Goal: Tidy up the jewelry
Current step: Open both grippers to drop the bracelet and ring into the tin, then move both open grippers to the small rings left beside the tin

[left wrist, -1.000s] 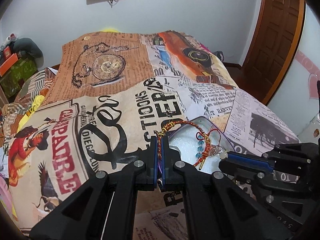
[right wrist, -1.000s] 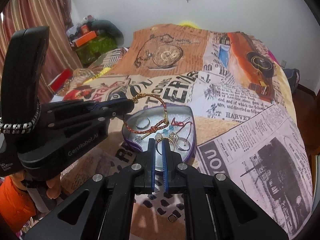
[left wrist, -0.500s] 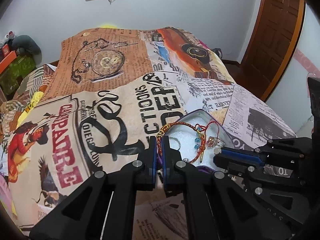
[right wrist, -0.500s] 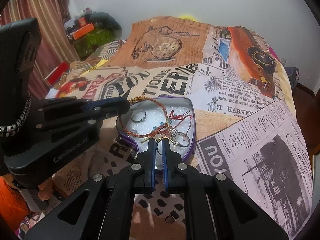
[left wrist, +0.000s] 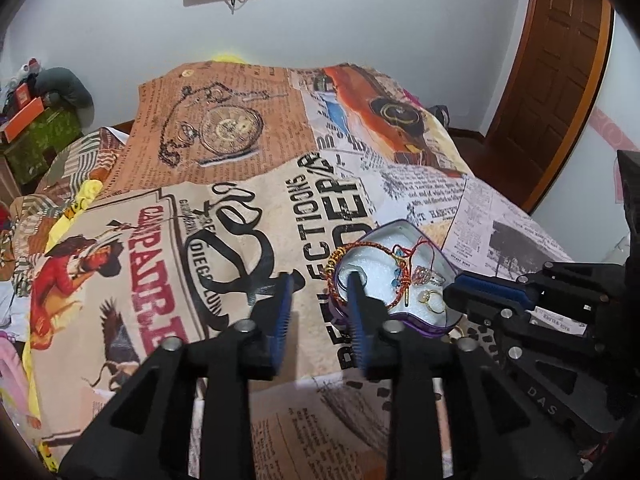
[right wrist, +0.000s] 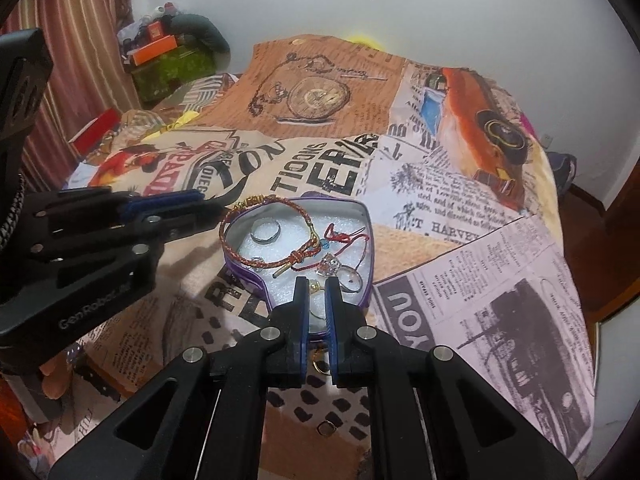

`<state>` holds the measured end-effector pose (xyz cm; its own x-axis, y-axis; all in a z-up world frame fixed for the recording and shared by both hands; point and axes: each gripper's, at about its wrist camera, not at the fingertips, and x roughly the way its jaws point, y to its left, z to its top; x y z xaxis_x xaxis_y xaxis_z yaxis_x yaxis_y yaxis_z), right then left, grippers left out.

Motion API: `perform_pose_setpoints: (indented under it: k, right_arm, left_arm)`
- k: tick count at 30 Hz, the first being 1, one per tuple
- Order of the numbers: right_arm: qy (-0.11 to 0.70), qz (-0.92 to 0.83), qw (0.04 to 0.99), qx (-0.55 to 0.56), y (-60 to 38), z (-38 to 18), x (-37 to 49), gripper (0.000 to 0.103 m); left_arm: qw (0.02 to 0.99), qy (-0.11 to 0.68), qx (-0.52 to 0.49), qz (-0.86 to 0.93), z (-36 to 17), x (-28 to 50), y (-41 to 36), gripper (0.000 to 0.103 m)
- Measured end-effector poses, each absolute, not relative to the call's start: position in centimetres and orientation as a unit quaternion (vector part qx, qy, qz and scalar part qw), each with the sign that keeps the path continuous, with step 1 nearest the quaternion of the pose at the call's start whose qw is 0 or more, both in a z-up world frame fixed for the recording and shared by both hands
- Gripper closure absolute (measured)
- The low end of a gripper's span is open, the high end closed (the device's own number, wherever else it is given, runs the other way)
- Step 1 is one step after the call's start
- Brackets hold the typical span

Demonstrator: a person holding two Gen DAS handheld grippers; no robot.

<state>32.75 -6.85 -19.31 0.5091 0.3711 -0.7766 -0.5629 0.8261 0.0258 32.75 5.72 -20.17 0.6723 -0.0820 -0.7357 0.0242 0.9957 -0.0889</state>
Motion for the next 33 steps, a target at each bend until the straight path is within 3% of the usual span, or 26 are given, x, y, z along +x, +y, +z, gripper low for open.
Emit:
perform_pose_setpoints:
  k: [5,9,10,22,33]
  right_arm:
    - [0.408,0.263,0.866,-0.116,-7.1,-18.5,32.3,0.092]
    - [0.395,0.258,0.875,-0.111,-7.5,-17.6,31.6,0.065]
    - [0.391,0.259,0.877,-0.107,-7.6,-17.3,31.4,0.064]
    - [0.383,0.250,0.884,-0.098,-9.6,-15.9,29.2,0.064]
    - [0.415,0.245,0.872,-0.092,-12.0,-18.1,28.0,0.064]
  left_arm:
    - [0.918,0.395,-0.033,-0.027,-18.9,31.6,6.0,0.073]
    - [0.920,0.390,-0.035,-0.027,-17.8,30.4,6.1,0.073]
    - [0.920,0.389,-0.035,-0.027,-17.6,30.1,6.1,0.072]
    - [0.917,0.395,-0.027,-0.044,-16.7,27.0,4.4,0.066]
    - [0.901,0.428,-0.017,-0.063,-19.4,25.6,2.3,0.063]
